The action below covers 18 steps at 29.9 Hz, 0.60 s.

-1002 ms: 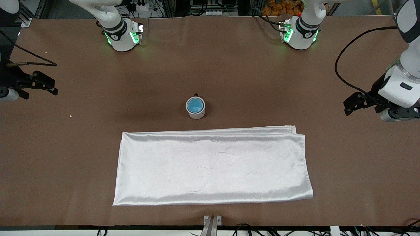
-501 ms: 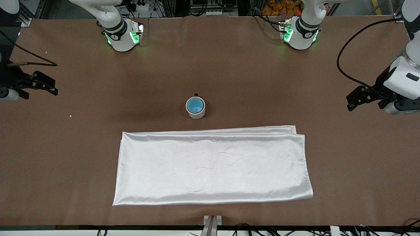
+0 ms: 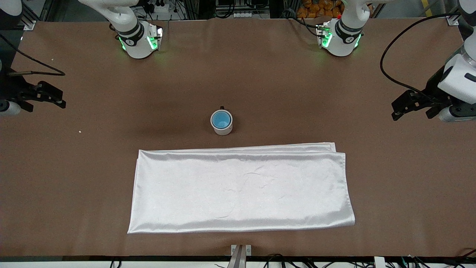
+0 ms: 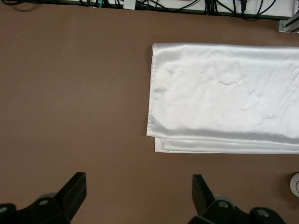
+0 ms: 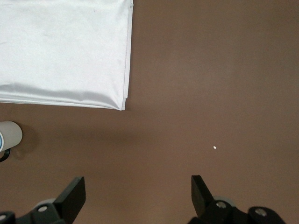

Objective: Place blue cup into white mug on table

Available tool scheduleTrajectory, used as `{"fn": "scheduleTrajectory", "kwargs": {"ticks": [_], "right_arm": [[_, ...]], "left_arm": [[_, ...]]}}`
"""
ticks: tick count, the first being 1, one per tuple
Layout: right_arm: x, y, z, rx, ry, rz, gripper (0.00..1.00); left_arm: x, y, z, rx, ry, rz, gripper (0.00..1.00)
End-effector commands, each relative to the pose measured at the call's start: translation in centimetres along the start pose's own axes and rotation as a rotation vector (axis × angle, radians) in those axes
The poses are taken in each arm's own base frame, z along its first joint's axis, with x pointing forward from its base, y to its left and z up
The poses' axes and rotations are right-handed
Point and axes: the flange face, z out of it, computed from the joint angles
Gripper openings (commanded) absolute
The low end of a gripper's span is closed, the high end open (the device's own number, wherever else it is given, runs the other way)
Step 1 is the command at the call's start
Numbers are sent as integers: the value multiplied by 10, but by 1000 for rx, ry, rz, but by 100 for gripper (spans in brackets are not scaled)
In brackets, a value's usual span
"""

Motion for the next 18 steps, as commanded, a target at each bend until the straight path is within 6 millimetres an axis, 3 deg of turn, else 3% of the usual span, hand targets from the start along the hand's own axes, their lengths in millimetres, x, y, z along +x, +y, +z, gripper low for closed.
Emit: {"fn": "scheduleTrajectory", "kwargs": {"ticks": [1,18], "right_arm": [[-5,1,-2,-14,-6,18,100],[-5,2,0,-23,-18,12,100]], "left_arm": [[-15,-4,-8,-20,-4,12,100],[-19,-5,-3,-8,-51,8,100]]}}
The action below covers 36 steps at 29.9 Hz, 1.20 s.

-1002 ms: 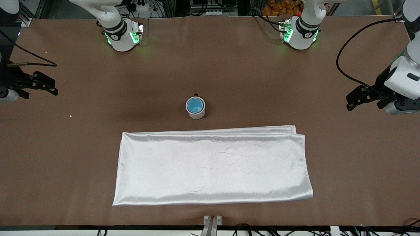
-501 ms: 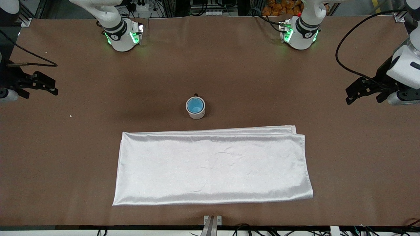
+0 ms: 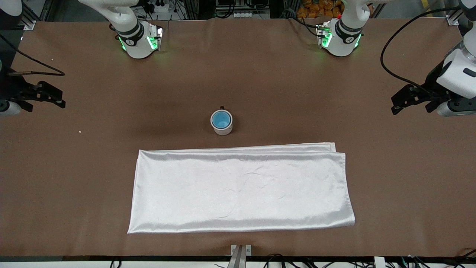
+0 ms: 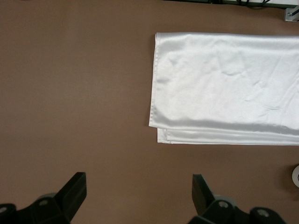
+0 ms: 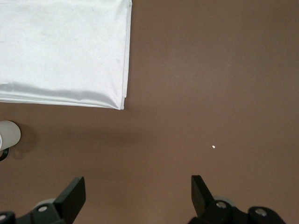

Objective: Place blue cup into white mug on table

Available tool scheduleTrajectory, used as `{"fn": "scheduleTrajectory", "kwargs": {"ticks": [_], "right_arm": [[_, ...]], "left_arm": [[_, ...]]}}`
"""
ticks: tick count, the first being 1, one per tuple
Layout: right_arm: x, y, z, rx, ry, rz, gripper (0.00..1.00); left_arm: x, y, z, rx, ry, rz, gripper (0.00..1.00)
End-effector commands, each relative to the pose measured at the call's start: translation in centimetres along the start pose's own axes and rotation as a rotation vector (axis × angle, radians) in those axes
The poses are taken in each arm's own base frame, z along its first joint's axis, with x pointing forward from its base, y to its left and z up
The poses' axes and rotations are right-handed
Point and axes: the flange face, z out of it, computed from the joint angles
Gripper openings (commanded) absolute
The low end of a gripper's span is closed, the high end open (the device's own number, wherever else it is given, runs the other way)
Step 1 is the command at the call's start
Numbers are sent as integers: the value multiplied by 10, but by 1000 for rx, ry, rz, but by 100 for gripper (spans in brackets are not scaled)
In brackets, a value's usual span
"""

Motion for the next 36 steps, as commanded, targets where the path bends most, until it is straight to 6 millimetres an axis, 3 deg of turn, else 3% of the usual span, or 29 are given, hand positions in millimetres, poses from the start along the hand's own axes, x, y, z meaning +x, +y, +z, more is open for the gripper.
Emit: {"fn": "scheduleTrajectory", "kwargs": {"ticks": [1,36], "right_arm": [[-5,2,0,-17,-17,15,100],[-3,3,-2,-17,-14,13,100]], "left_arm": [[-8,-2,-1,-16,-26,13,100],[-14,8,7,-5,-95,49,100]]}}
